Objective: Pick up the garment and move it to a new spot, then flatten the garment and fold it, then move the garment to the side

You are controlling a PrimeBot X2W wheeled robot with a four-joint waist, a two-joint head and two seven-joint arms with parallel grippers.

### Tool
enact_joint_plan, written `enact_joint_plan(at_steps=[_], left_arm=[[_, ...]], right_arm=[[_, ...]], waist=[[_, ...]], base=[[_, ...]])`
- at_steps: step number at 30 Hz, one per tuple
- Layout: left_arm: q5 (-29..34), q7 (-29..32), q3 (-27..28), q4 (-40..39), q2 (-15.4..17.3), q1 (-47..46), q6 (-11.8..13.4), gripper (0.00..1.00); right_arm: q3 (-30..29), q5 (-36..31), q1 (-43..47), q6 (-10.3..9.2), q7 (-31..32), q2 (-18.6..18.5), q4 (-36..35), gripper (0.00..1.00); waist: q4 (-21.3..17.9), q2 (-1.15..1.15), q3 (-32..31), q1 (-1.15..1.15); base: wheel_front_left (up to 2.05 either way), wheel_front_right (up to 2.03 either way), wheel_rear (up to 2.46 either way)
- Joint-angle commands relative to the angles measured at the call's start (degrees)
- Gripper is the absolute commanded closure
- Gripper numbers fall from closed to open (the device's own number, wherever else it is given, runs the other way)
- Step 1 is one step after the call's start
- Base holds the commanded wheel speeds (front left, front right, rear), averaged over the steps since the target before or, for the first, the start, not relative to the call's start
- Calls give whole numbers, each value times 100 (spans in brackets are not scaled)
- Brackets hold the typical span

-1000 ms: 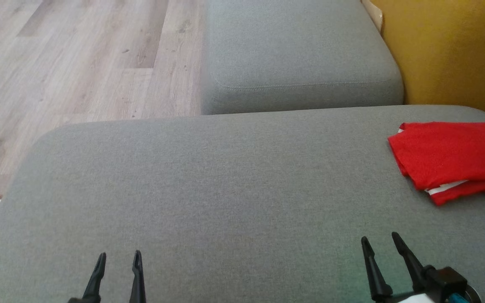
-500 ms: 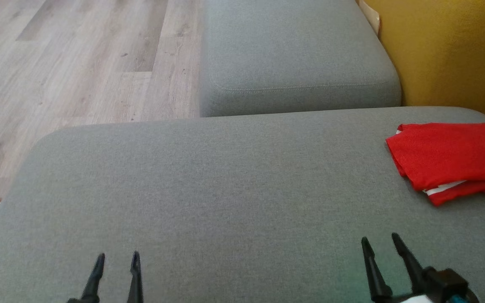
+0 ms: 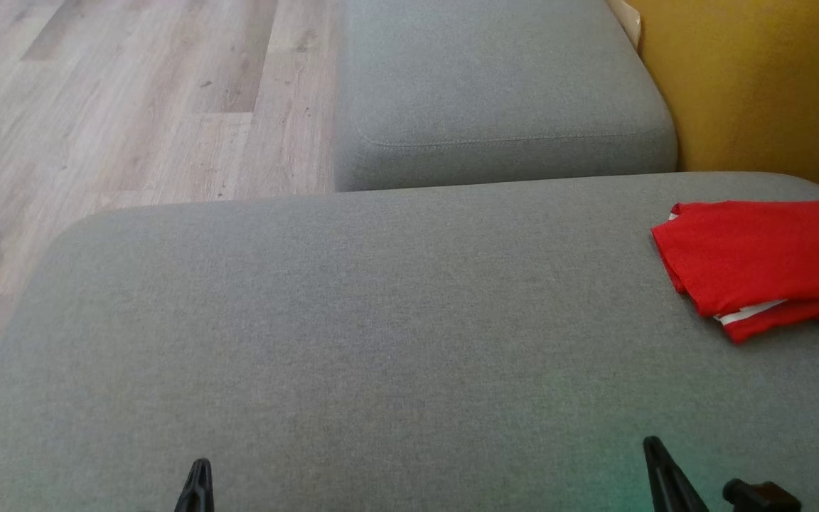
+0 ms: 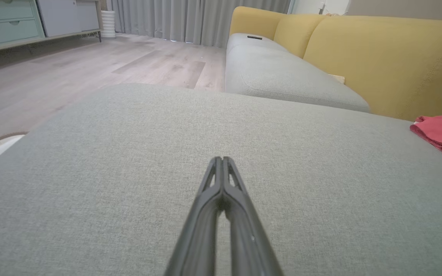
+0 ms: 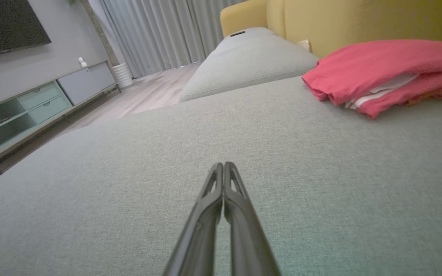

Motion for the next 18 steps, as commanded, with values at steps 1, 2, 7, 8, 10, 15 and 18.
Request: enact_joint_plan(at_steps=[1, 2, 7, 8, 10, 15, 18], left_arm=[[-140, 20, 57, -164, 39, -262, -37, 100], [-215, 33, 63, -150, 43, -286, -49, 100], [-586, 99, 93, -84, 59, -400, -104, 100], [-735, 126, 106, -58, 65, -446, -126, 100], [-884, 152, 119, -34, 71, -491, -147, 100], [-1254, 221, 153, 23, 85, -601, -198, 100], [-1475, 262, 175, 55, 92, -666, -227, 100]], right_arm=[[-49, 138, -312, 7, 36, 0, -192, 100], [-59, 205, -327, 7, 51, 0, -194, 100], [-111, 539, -400, 9, 128, 0, -202, 100], [-133, 673, -429, 10, 159, 1, -206, 100], [-154, 807, -458, 10, 190, 1, -210, 100], [-207, 1142, -530, 12, 268, 3, -220, 100], [-240, 1342, -573, 13, 316, 5, -226, 100]], waist=[[-2, 0, 7, 0], [-4, 0, 16, 0], [-15, 0, 57, 0], [-19, 0, 74, 0], [-23, 0, 90, 0], [-34, 0, 132, 0], [-40, 0, 157, 0]], base=[[0, 0, 0], [0, 0, 0], [0, 0, 0], [0, 0, 0], [0, 0, 0], [0, 0, 0], [0, 0, 0]])
